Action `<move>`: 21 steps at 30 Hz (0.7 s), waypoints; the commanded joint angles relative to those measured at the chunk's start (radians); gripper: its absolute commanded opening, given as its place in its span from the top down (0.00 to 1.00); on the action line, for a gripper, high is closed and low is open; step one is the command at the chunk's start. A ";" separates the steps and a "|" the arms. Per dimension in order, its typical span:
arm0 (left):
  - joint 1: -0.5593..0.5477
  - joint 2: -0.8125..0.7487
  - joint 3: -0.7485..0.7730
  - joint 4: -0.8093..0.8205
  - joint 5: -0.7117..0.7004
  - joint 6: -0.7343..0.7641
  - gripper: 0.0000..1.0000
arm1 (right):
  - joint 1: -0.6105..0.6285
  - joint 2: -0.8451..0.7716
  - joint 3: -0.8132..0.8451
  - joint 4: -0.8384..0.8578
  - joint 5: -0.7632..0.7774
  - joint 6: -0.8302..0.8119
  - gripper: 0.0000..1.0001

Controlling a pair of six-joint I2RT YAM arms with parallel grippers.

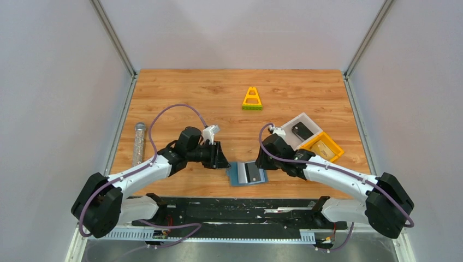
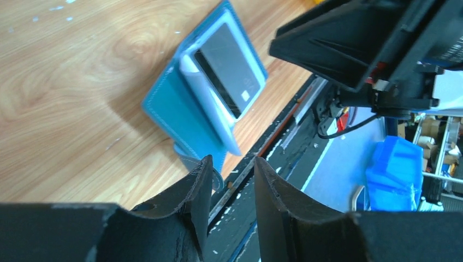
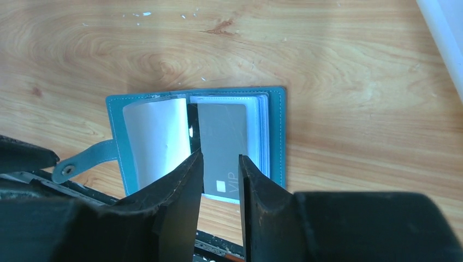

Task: Take the credit cards out of the card holder
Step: Remove the credit card from the card holder.

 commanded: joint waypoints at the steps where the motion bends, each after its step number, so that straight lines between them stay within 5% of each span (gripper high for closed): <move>1: -0.059 0.007 0.071 0.059 -0.006 -0.032 0.60 | -0.038 -0.014 -0.016 0.118 -0.098 -0.047 0.70; 21: -0.174 0.291 0.054 0.430 -0.076 -0.164 0.66 | -0.075 0.061 -0.090 0.240 -0.191 -0.051 0.77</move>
